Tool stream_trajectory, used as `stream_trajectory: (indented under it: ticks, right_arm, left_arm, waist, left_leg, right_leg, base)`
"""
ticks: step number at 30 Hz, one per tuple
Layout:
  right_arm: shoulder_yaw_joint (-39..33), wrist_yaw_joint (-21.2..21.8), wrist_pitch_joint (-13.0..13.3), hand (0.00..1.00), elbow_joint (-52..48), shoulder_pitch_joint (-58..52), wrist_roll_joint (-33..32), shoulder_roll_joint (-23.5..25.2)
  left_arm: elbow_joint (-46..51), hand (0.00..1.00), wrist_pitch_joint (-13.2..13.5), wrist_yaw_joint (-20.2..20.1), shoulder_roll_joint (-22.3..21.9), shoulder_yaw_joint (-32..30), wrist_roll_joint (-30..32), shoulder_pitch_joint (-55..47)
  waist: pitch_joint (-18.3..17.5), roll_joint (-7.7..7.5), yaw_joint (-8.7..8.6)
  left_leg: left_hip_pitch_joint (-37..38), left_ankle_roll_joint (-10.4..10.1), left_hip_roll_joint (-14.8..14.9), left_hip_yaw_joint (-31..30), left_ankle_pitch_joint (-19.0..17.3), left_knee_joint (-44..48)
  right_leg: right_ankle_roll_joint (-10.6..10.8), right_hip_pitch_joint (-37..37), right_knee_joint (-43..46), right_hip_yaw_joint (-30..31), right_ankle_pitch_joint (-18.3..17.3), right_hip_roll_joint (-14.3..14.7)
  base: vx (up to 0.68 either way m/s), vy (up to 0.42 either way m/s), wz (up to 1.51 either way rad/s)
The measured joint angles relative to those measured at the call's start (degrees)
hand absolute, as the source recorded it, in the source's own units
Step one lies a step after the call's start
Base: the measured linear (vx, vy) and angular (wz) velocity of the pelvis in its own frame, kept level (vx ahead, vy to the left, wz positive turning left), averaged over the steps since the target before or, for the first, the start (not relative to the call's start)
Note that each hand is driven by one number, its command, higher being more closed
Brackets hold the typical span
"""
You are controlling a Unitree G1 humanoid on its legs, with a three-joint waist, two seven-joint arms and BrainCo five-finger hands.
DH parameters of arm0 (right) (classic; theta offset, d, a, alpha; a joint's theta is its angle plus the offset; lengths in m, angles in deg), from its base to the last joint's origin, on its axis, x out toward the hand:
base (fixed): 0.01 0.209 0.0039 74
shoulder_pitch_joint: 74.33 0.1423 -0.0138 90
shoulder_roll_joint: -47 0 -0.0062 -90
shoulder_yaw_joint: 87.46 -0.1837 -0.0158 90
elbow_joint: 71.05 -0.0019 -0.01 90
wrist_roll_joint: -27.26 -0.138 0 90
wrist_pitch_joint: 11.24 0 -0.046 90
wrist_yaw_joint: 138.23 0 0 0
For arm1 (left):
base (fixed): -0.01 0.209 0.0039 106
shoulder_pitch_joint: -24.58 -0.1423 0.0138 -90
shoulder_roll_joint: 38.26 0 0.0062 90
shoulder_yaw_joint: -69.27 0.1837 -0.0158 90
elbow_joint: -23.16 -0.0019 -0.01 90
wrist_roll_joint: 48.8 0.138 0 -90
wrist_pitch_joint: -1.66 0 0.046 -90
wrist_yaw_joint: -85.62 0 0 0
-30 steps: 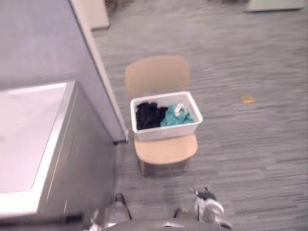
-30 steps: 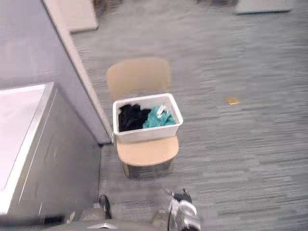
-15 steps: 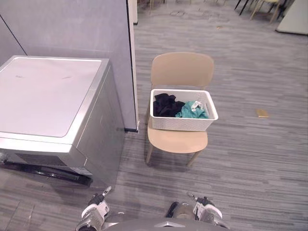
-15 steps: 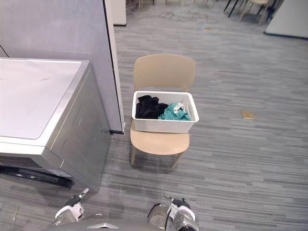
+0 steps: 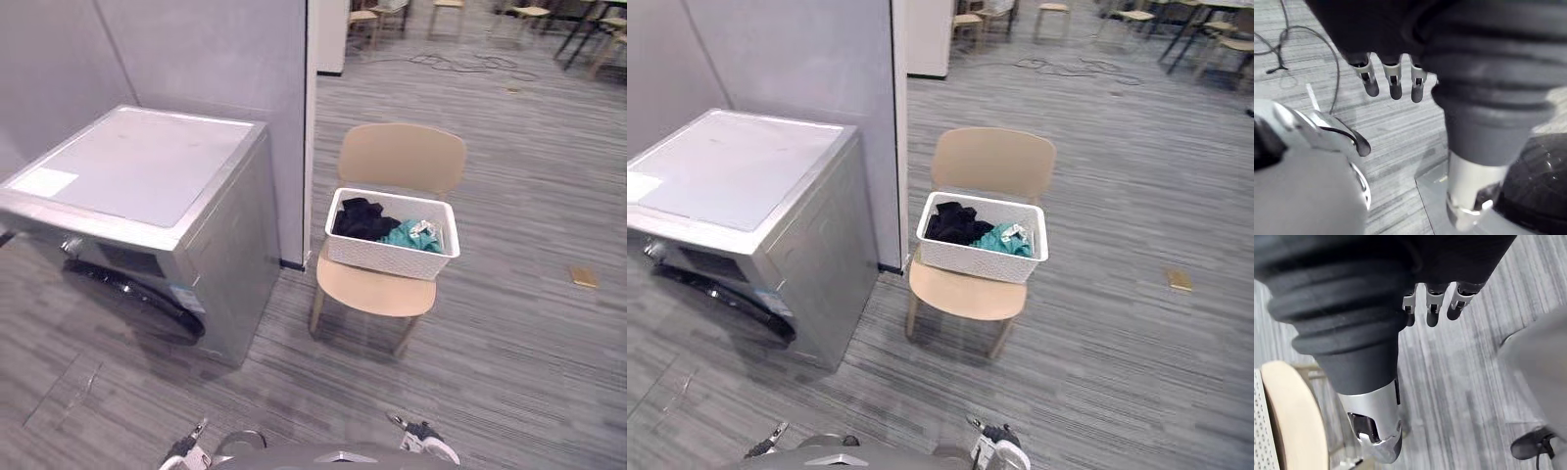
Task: Pick up the laundry basket with both hands and put the clothes into the washing machine.
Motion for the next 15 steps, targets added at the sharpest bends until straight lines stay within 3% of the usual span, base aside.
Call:
stream_trajectory:
  ticks: [3, 6, 9, 12, 13, 14, 15]
  right_arm:
    - [1.0, 0.0, 0.0, 0.00, 1.1, 1.5, 0.0, -0.2]
    - [1.0, -0.1, -0.1, 0.00, 2.6, 1.3, 0.0, -0.8]
    - [0.9, -0.3, 0.1, 0.00, 2.5, 1.4, -0.1, -1.4]
    - [-0.3, -0.4, 0.2, 0.00, 3.5, 0.8, -0.1, -1.6]
    - [-0.4, -0.4, 0.2, 0.00, 4.3, 0.7, -0.1, -1.7]
    - [-0.9, -0.3, 0.1, 0.00, 5.3, 0.7, 0.0, -2.2]
    - [-1.8, -0.1, -0.2, 0.00, 7.3, 0.6, 0.0, -1.3]
  left_arm:
    - [-0.1, 0.00, 0.7, 0.6, 0.2, 1.8, -3.3, -0.4]
    - [0.1, 0.00, 1.3, 0.6, 0.3, 2.0, -4.6, -0.7]
    - [0.0, 0.00, 1.3, 0.6, 1.1, 2.0, -4.5, -1.5]
    - [-0.9, 0.00, 1.4, 1.0, 2.2, 2.4, -4.5, -2.5]
    - [-1.4, 0.00, 1.4, 1.2, 2.3, 2.7, -4.5, -2.8]
    - [-1.8, 0.00, 1.4, 1.9, 2.3, 3.4, -4.8, -2.6]
    - [-2.1, 0.00, 1.5, 2.2, 4.6, 5.7, -4.8, -2.7]
  waist:
    - [0.5, 0.95, -0.55]
    - [0.7, 0.48, -0.33]
    - [1.3, -0.71, -0.68]
    - [1.4, -0.86, -1.95]
    - [1.4, -0.79, -2.31]
    - [1.5, 0.00, -2.25]
    - [1.9, -2.38, -2.66]
  left_leg:
    - [-3.3, 0.4, 0.8, -2.9, 2.8, -0.3]
    - [-5.7, 0.9, 1.2, -1.7, -0.1, 6.8]
    - [-5.1, 2.5, 2.9, 3.3, -7.3, 16.6]
    - [-3.0, 2.1, 8.7, 3.0, -11.3, 19.6]
    - [-2.2, 1.5, 9.7, 2.9, -11.6, 18.0]
    - [-0.8, -4.6, 7.8, 1.9, -12.6, 13.1]
    - [-1.1, -3.5, 4.5, 1.4, -11.2, 11.7]
  right_leg:
    - [-2.1, 0.2, -4.2, -4.6, 0.2, 0.8]
    - [-2.5, 0.1, -3.1, -8.0, 0.3, -0.5]
    - [-0.8, -0.1, -2.5, -10.4, 1.4, -4.6]
    - [2.8, -0.7, -2.9, -12.2, 3.4, -9.4]
    - [3.6, -0.7, -3.1, -12.4, 3.7, -10.2]
    - [5.3, -0.6, -3.6, -12.7, 4.0, -11.3]
    - [5.6, -0.6, -3.6, -12.4, 3.7, -12.2]
  base:
    - [-0.26, -0.108, 0.61]
    - [-0.17, 0.015, 0.64]
    - [-0.10, 0.172, 0.53]
    - [-0.07, 0.395, 0.47]
    - [-0.05, 0.462, 0.43]
    - [0.00, 0.423, 0.54]
    - [0.04, 0.383, 0.66]
